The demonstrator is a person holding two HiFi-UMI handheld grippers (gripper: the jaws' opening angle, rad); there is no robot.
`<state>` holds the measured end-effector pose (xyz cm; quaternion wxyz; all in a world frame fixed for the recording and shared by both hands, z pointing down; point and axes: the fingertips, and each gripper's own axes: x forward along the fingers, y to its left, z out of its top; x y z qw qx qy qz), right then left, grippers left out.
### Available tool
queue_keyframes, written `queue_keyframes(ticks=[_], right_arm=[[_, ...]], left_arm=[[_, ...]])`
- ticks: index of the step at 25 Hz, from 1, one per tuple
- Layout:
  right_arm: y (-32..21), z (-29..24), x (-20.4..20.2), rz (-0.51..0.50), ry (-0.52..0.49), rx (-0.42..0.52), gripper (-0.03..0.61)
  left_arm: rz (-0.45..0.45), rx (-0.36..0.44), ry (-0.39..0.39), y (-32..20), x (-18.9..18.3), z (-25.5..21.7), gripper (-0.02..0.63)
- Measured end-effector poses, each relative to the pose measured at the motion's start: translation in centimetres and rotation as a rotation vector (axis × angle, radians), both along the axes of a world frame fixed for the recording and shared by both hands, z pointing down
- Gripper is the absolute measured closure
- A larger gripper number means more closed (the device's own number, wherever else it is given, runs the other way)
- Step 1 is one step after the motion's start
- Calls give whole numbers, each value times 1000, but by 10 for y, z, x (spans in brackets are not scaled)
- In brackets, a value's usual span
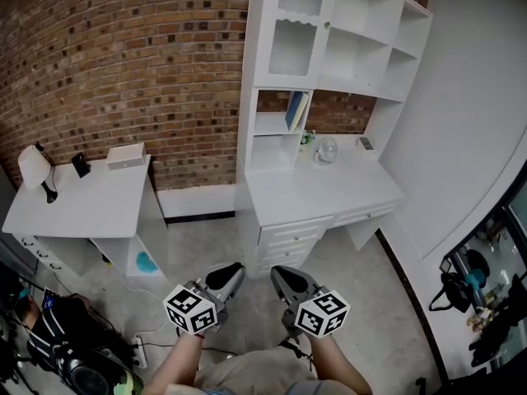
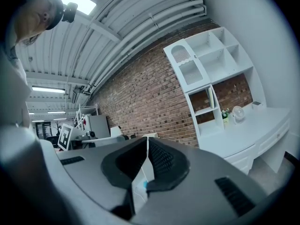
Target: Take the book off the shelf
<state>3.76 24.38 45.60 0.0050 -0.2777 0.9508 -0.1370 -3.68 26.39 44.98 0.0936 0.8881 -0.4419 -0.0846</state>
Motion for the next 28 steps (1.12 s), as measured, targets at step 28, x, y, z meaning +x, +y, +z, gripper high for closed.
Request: queue_keyframes(ticks=[28], right_arm=[[-161, 18, 16, 34, -14, -60, 560]], left_arm=[[-43, -73, 12, -144, -13, 22, 589]])
